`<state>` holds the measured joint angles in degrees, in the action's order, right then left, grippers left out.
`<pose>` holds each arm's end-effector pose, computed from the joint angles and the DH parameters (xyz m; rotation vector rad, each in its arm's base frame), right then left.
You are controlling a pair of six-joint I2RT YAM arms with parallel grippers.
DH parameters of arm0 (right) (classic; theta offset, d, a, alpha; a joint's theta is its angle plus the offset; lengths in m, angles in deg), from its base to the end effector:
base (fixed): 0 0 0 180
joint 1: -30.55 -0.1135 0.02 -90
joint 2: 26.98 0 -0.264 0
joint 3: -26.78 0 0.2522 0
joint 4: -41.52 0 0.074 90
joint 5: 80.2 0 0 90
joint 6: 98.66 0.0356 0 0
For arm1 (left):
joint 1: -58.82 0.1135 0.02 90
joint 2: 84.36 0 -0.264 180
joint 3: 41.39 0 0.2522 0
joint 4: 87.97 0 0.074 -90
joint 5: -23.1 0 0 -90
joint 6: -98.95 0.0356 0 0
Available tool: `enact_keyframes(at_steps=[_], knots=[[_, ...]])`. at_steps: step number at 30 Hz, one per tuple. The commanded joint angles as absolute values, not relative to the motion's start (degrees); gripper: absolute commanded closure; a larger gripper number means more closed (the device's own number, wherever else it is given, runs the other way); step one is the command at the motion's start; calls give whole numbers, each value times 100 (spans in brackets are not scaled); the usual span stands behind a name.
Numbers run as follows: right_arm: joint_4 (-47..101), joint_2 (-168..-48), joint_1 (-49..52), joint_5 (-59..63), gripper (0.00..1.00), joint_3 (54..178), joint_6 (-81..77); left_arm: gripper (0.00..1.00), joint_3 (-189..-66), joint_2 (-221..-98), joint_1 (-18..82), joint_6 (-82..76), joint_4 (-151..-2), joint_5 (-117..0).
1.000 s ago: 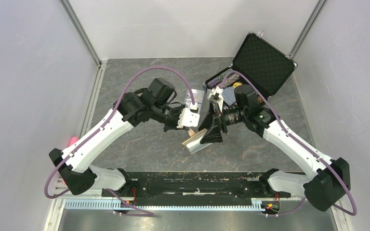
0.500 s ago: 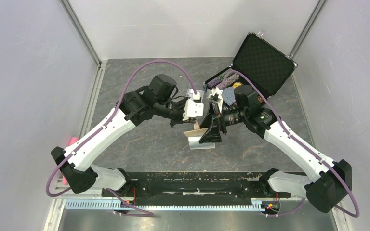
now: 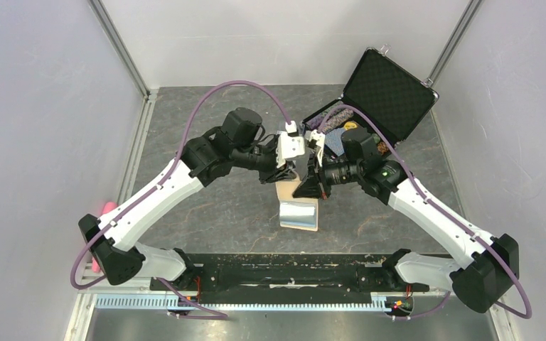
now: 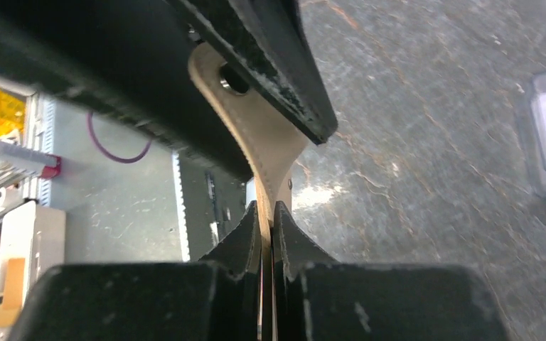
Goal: Put the credit cards into the card holder
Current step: Open the card holder.
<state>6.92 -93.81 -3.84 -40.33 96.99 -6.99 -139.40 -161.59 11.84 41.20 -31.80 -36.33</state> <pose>0.1914 0.1641 0.3209 -1.1150 1.8470 1.2915 0.1797 -0.2191 0.3998 1.6117 1.4693 -0.7282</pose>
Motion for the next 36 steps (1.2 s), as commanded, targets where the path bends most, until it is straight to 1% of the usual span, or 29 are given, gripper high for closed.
enact_keyframes(at_steps=[1,3,4,5,6,7,9,12,14,16,19,23,25,29,36], knots=[[626,-9453,-406,-3023,100,10063,-574,45,-13752,-15907,1211,2904,-4265,-4087],[691,-9481,-398,-2739,100,10129,-426,31,-13562,-15821,1223,2249,-4700,-4331],[711,-9513,-390,-2657,100,10179,-367,22,-13479,-15789,1226,1956,-4837,-4472],[719,-9556,-359,-2572,100,10232,-290,9,-13381,-15758,1232,1544,-4996,-4630],[733,-9590,-312,-2538,100,10277,-221,1,-13305,-15742,1250,1239,-5081,-4804],[753,-9626,-237,-2540,100,10309,-129,0,-13265,-15744,1258,787,-5088,-4963],[833,-9688,-56,-2644,100,10339,33,0,-13282,-15800,1310,114,-4927,-5288],[988,-9695,351,-2932,100,10272,252,0,-13328,-15952,1482,-916,-4490,-5371],[1138,-9701,654,-3186,100,10215,411,0,-13289,-16111,1785,-1682,-4257,-4924],[1243,-9694,880,-3404,100,10157,509,0,-13056,-16259,2167,-2096,-4328,-4106],[1271,-9703,1048,-3529,100,10139,556,0,-12268,-16311,2525,-2800,-5334,-2957],[1328,-9758,1077,-3702,100,10102,683,1,-11701,-16188,2525,-2963,-6120,-2770],[1436,-9764,1073,-3776,100,10024,801,5,-11636,-16247,2524,-2959,-6235,-2724],[1691,-9706,1077,-3880,100,9846,1024,23,-11581,-16400,2482,-2989,-6476,-2694],[1748,-9620,1077,-3911,100,9662,1103,27,-11702,-16444,2232,-2807,-6507,-3069]])
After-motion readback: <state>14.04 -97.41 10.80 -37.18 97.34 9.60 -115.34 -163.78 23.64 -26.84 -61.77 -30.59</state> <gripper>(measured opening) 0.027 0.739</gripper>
